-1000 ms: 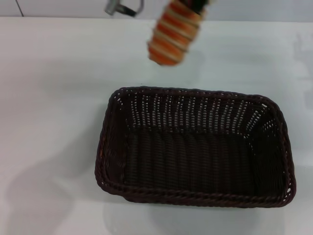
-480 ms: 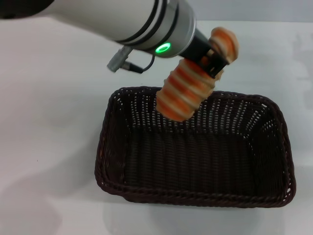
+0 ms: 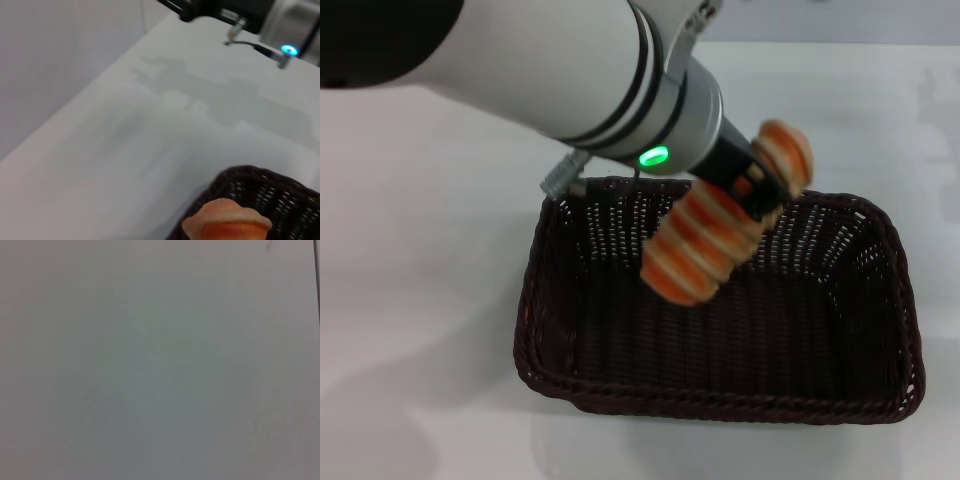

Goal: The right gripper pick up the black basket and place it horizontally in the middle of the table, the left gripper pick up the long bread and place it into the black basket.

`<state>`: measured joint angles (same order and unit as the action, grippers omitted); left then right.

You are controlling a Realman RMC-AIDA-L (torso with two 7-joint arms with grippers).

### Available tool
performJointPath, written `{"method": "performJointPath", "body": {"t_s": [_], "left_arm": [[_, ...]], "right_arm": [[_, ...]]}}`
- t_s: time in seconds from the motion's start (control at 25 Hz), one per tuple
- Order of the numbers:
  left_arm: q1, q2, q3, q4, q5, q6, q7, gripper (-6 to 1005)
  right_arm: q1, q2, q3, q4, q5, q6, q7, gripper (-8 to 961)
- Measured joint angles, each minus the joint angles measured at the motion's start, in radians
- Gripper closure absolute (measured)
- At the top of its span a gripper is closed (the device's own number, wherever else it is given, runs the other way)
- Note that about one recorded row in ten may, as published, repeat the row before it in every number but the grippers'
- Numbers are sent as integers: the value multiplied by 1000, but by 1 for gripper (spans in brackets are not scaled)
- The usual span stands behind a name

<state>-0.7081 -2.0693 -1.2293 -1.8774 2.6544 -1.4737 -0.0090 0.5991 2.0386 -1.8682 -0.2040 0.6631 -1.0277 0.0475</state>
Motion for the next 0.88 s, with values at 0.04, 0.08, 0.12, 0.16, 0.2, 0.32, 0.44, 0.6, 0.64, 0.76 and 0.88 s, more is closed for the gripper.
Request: {"method": "performJointPath", "body": {"t_s": [0.04,0.08,0.12,0.16,0.2,0.32,0.44,0.6,0.64,0.76,0.88], "left_arm": [[0,0,0,0,0,0,0,717],[0,0,2,1,-3,-1,1,716],[0,0,5,4,-4,-2,1,678],[0,0,6,7,-4,-2,1,640],[1,0,6,12,-4,-2,1,603],[1,0,7,14,-4,-2,1,489],[1,0,9,14,-4,-5,1,375],[5,0,9,15,4,-7,-1,301],[5,0,9,15,4,-7,-1,302],[32,1,-1,13,44,22,1,305],[90,3,-15,13,154,114,1,304]], "right_arm": [[0,0,0,0,0,0,0,584],[0,0,0,0,0,0,0,584],[0,0,0,0,0,0,0,584],[0,0,0,0,0,0,0,583],[1,0,0,0,0,0,0,583],[1,0,0,0,0,0,0,583],[1,1,0,0,-1,0,0,582],[1,2,0,0,-1,0,0,582],[1,2,0,0,-1,0,0,582],[1,3,0,0,0,0,0,582],[0,3,0,0,-1,0,0,582]]}}
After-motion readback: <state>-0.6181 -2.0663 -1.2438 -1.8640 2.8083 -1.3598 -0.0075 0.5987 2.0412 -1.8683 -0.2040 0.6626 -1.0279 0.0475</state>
